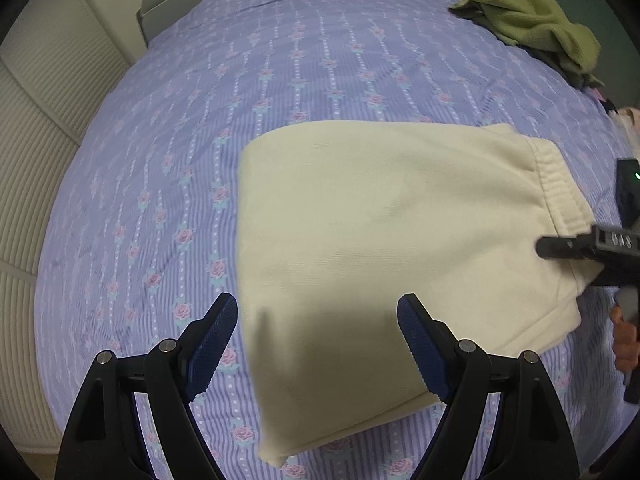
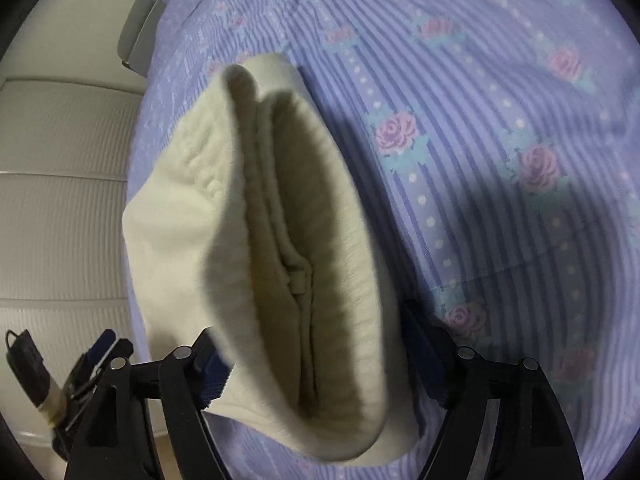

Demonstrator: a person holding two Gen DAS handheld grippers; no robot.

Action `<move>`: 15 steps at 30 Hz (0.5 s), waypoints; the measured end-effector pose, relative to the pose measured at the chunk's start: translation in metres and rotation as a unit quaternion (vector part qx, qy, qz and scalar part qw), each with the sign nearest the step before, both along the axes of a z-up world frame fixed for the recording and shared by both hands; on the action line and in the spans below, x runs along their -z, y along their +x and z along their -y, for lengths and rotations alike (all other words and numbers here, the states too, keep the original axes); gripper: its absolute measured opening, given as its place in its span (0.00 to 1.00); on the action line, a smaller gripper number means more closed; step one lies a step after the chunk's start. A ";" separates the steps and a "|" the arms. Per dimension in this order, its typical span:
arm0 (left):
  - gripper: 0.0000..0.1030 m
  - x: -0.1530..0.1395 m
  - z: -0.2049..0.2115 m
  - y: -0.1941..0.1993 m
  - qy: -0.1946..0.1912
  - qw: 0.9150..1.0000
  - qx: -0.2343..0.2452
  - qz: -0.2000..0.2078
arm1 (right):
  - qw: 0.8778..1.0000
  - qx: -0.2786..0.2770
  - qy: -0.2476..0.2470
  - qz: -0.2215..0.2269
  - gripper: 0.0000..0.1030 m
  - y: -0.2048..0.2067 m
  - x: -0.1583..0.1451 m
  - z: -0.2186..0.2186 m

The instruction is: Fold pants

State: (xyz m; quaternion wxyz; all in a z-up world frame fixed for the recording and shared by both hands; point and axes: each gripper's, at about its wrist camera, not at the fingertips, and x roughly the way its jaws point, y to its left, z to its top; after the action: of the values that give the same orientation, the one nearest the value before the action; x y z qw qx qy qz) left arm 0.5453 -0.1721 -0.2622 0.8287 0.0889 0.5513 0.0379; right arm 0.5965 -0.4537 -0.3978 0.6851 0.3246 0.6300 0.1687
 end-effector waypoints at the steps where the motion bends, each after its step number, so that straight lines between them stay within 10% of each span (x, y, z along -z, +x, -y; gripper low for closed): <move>1: 0.80 0.000 0.003 0.000 -0.001 1.000 0.005 0.000 | 1.000 0.003 0.008 -0.003 0.84 0.003 0.004 0.000; 5: 0.80 0.002 -0.005 0.001 -0.025 1.000 -0.015 -0.007 | 1.000 0.015 0.011 -0.008 0.87 0.004 0.010 -0.006; 9: 0.80 0.003 -0.026 0.003 -0.048 0.998 -0.048 -0.010 | 1.000 0.005 0.020 -0.002 0.60 -0.006 -0.013 -0.012; 15: 0.80 0.008 -0.045 0.004 -0.063 0.996 -0.069 -0.012 | 0.999 0.001 -0.038 -0.018 0.58 -0.004 -0.011 -0.025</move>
State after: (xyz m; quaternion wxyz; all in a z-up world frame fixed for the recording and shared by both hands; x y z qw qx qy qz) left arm 0.5492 -0.1268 -0.2701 0.8215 -0.0013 0.5671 0.0596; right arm 0.5925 -0.4288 -0.3863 0.6855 0.3017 0.6480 0.1380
